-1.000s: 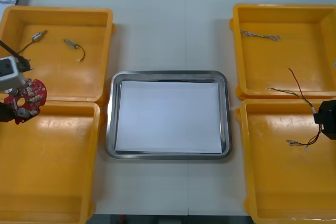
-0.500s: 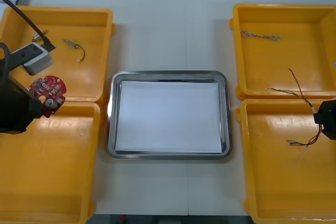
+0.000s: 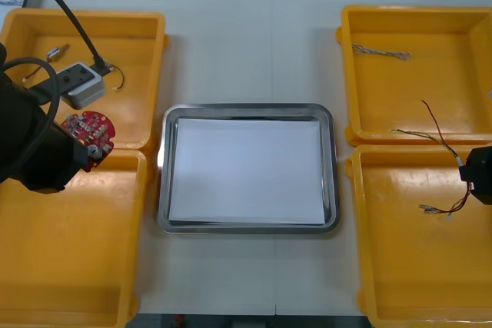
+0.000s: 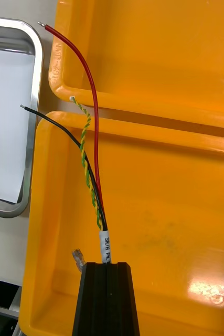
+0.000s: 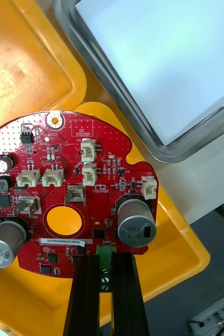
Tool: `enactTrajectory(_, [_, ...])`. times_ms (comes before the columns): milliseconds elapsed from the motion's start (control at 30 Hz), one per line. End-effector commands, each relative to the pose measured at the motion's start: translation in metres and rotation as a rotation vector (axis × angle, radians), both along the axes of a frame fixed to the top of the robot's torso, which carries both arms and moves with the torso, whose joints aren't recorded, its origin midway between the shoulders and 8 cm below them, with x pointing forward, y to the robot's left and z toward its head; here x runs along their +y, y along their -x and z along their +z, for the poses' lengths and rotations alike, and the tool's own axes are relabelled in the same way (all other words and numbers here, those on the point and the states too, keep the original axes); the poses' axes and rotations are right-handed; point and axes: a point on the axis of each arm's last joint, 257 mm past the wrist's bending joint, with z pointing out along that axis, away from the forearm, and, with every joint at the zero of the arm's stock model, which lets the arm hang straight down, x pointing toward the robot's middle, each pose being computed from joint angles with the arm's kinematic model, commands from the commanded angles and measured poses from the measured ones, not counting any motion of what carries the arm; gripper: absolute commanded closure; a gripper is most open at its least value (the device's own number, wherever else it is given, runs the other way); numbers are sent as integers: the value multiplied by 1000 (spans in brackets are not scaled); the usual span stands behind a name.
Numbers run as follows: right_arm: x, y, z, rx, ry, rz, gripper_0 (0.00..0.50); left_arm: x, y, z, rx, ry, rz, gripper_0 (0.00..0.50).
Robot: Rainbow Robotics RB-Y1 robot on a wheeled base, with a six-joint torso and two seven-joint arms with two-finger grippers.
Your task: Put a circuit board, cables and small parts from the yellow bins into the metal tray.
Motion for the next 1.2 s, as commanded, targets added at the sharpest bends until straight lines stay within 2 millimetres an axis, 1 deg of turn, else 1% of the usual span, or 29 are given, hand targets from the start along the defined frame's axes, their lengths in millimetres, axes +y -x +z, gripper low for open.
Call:
enactTrajectory(33, [5, -1, 8, -18, 3, -1, 500, 1, -9, 17, -52, 1, 150, 500])
enactTrajectory(233, [5, -1, 8, -18, 3, -1, 500, -17, -15, 15, -63, 32, 233, 500])
enactTrajectory(400, [5, -1, 8, -18, 3, -1, 500, -42, -23, 11, -81, 76, 283, 500])
enactTrajectory(633, [5, -1, 8, -18, 3, -1, 500, -70, -29, 2, -95, 108, 314, 500])
enactTrajectory(800, [5, -1, 8, -18, 3, -1, 500, -100, -31, -4, -97, 160, 323, 500])
enactTrajectory(833, [5, -1, 8, -18, 3, -1, 500, -103, -30, -5, -95, 164, 325, 500])
enactTrajectory(900, [5, -1, 8, -18, 3, -1, 500, -115, -31, -6, -98, 184, 321, 500])
enactTrajectory(1033, [5, -1, 8, -18, 3, -1, 500, -132, -31, -10, -100, 208, 308, 500])
enactTrajectory(1100, [5, -1, 8, -18, 3, -1, 500, -146, -30, -14, -105, 223, 296, 500])
enactTrajectory(1133, [5, -1, 8, -18, 3, -1, 500, -149, -30, -15, -107, 226, 295, 500])
enactTrajectory(1200, [5, -1, 8, -18, 3, -1, 500, -161, -29, -20, -109, 237, 285, 500])
